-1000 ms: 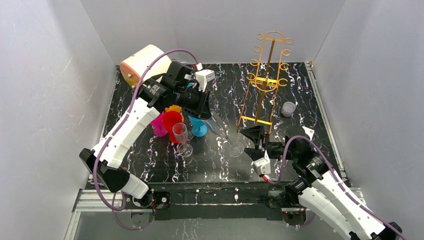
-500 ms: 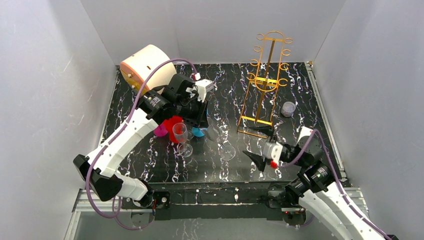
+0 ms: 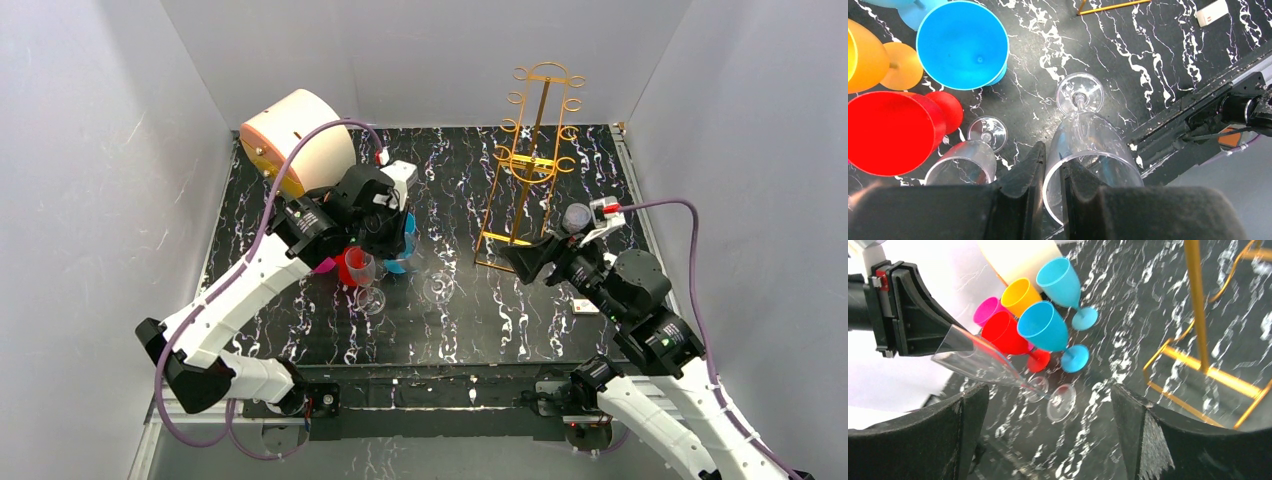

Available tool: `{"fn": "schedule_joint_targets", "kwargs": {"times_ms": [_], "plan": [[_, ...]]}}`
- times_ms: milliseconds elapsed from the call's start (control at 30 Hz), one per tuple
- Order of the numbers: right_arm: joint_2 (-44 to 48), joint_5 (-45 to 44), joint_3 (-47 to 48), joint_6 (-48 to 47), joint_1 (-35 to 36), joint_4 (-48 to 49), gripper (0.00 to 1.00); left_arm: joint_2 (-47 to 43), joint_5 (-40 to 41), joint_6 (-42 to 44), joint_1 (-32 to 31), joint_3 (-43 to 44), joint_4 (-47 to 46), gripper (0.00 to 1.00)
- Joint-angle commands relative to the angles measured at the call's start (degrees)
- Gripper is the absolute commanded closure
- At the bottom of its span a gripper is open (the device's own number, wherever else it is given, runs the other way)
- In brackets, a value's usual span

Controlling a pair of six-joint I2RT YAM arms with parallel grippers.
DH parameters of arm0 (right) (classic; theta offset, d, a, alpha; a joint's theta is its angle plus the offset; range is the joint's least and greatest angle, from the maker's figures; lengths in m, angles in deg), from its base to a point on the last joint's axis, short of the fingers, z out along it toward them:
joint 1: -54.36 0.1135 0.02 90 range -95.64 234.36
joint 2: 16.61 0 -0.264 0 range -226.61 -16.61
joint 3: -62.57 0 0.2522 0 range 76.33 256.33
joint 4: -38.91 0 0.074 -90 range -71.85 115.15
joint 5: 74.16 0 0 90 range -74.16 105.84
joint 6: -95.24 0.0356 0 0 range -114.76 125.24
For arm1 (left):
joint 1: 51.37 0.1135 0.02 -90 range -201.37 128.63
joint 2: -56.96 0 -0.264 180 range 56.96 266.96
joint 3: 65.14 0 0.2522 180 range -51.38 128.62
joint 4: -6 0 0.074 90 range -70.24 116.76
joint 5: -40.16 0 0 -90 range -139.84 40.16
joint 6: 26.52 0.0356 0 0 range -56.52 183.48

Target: Take the wine glass off the wine glass rack

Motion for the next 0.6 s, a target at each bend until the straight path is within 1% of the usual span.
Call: {"fn": "schedule_joint_targets", "kwargs": {"times_ms": [0,67,133,167,267,333,433,567], "plan": [[1.4,-0.7,0.7,17.9,0.1,-3.8,0.01,-2.8,5.3,-2.8,-2.2,-2.0,-3.0,1.0],[3.9,-4.4,-1.3,24.3,0.1,-4.0,0.01,-2.4,7.2,-3.0,-3.6,-2.2,-2.6,1.0],[6.1,-4.6,-4.4,25.9,0.1,-0.6,0.01,-1.9,10.4,-3.2,-5.3,-2.2,-1.9,1.0],[6.2,-6.0,-4.7,27.9,0.1,-2.7,0.01,-1.6,12.0,-3.2,-6.0,-2.2,-1.5,1.0],[3.1,-13.7,-2.7,34.8,0.1,-15.5,0.01,-0.1,15.5,-3.2,-8.4,-1.7,-0.1,1.0],[0.4,-16.4,-1.0,37.2,0.1,-21.7,0.01,1.3,17.8,-3.6,-10.0,-1.2,0.9,1.0],[-1.8,-17.5,-0.5,39.3,0.1,-25.0,0.01,3.4,21.0,-4.8,-11.4,-0.5,2.6,1.0],[-2.0,-18.6,-0.5,40.2,0.1,-25.3,0.01,5.3,22.4,-5.8,-12.1,0.1,3.0,1.0]]}}
